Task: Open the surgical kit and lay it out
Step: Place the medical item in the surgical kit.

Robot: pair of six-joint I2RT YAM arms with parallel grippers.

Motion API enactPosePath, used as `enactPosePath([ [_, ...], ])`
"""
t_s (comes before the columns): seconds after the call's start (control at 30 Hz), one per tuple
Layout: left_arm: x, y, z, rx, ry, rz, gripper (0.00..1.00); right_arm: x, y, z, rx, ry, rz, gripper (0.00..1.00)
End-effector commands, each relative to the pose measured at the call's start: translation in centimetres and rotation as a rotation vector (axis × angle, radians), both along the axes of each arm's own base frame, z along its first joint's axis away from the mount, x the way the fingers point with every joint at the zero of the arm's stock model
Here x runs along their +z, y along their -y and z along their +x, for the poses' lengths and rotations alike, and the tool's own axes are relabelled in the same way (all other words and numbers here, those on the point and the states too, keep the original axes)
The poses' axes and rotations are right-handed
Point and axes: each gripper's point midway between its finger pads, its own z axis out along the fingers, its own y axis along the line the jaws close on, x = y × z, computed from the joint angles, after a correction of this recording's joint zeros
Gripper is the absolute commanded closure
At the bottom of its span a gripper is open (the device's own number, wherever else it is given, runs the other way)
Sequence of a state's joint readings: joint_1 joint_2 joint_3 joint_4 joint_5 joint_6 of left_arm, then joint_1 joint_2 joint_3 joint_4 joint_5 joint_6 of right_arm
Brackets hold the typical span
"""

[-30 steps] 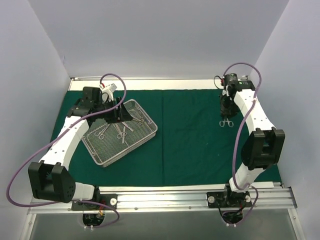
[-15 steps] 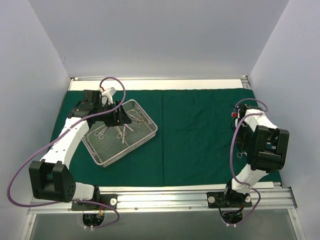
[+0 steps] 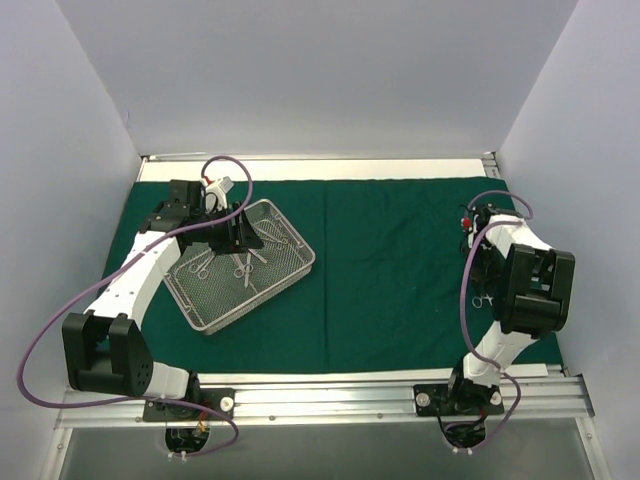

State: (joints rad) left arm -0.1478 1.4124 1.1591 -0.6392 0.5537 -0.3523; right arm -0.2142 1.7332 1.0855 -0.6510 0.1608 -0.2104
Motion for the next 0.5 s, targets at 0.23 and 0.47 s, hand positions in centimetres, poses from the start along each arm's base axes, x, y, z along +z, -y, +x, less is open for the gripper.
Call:
enactPosePath([
  [0.23,1.4,-0.2,1.7,-0.003,0.061,-0.005,0.32,-1.0,0.3,1.2,0.003,-0.027,-0.038,0.82],
  [0.47,1.0,-0.5,1.8,0.006,0.05,-0.004,0.3,-0.8,0.3,1.3,0.005,-0.023,-0.04,0.59],
])
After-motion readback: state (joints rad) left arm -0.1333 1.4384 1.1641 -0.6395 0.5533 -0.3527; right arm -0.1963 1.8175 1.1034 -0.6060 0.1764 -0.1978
